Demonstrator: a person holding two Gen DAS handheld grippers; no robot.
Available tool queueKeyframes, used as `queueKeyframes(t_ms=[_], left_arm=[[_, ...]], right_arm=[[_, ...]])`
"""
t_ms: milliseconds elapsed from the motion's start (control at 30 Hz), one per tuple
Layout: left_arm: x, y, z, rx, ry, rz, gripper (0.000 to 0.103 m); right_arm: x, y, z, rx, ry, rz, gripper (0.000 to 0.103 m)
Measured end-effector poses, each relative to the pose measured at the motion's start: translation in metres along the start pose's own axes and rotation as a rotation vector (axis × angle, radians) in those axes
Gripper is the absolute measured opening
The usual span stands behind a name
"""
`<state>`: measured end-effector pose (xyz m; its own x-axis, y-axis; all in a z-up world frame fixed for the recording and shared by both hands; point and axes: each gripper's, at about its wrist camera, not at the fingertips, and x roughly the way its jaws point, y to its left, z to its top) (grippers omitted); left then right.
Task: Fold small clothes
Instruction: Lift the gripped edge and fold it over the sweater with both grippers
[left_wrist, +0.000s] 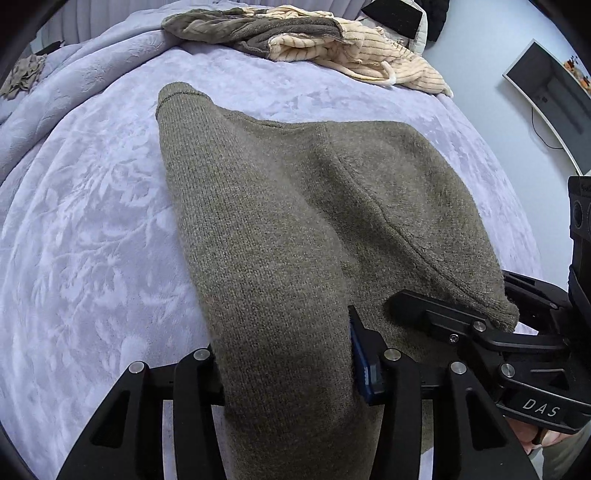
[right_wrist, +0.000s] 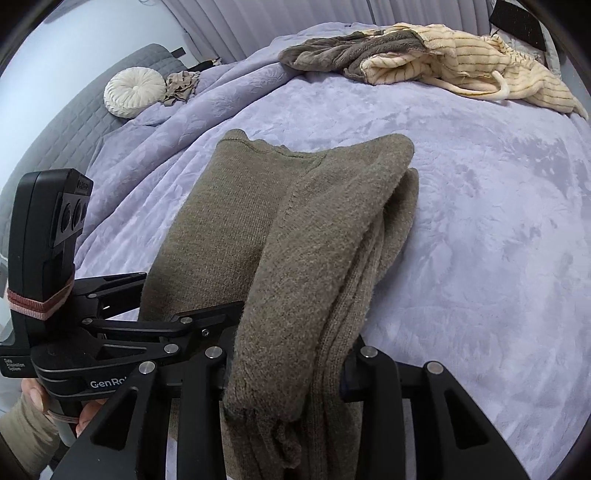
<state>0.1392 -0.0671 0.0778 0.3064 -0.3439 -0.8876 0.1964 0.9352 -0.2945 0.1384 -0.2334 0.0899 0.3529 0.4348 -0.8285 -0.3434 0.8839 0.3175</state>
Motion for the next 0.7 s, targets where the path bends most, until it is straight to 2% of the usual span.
queueKeyframes(t_ms=[400, 700], left_arm=[[-0.044, -0.009, -0.048, 0.016, -0.023, 0.013, 0.05], [-0.065, -0.014, -0.096, 0.027, -0.027, 0.026, 0.05]], right_arm=[[-0.038, 0.037, -0.038, -0.019, -0.04, -0.002, 0.037], [-0.056, 0.065, -0.08, -0.027, -0.053, 0.003, 0.037]])
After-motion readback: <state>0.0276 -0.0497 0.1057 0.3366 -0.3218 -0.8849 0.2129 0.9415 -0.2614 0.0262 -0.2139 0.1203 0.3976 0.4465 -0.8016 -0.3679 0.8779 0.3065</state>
